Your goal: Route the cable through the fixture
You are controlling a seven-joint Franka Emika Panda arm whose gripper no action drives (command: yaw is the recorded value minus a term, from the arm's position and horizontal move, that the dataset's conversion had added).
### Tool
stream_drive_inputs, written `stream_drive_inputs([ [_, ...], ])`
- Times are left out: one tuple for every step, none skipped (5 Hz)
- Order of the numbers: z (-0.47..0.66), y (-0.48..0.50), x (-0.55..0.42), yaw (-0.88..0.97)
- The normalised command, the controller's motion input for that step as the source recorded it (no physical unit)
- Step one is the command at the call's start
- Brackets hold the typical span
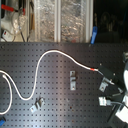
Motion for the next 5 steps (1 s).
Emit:
stream_drive_inputs([
  [0.00,0.412,0.177,-0.01],
  [0.16,0.239,0.011,0.00],
  [0.35,0.070,-0.275,0.00],
  [0.30,0.023,-0.246,0.00],
  [0.27,-0.095,-0.361,0.00],
])
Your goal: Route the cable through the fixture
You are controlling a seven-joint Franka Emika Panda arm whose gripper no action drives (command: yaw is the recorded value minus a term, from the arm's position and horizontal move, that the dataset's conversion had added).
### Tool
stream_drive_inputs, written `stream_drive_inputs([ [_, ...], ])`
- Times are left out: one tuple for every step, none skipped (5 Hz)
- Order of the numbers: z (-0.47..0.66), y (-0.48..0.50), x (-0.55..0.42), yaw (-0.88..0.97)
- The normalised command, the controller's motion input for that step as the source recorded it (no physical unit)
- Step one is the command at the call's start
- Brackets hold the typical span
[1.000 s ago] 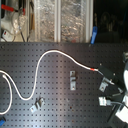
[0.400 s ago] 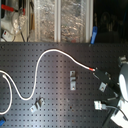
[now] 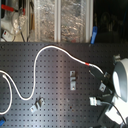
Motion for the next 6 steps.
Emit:
stream_drive_inputs([
  [0.07,-0.129,-0.421,0.00],
  [0.01,-0.101,-0.476,0.00],
  [0.01,-0.081,-0.548,0.00],
  [0.02,-0.069,-0.646,0.01],
  [0.02,-0.039,-0.640,0.02],
  [0.02,-0.034,-0.649,0.03],
])
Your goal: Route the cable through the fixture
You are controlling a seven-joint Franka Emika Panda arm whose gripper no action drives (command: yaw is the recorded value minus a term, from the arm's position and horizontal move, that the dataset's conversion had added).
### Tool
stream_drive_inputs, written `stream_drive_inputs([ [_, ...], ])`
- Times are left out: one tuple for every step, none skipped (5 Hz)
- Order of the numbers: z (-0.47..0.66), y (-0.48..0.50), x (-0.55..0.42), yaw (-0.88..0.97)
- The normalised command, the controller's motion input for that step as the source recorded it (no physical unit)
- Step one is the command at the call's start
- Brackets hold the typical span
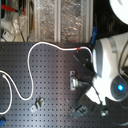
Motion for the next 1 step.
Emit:
stream_drive_inputs([
  [-0.04,0.018,-0.026,0.07],
])
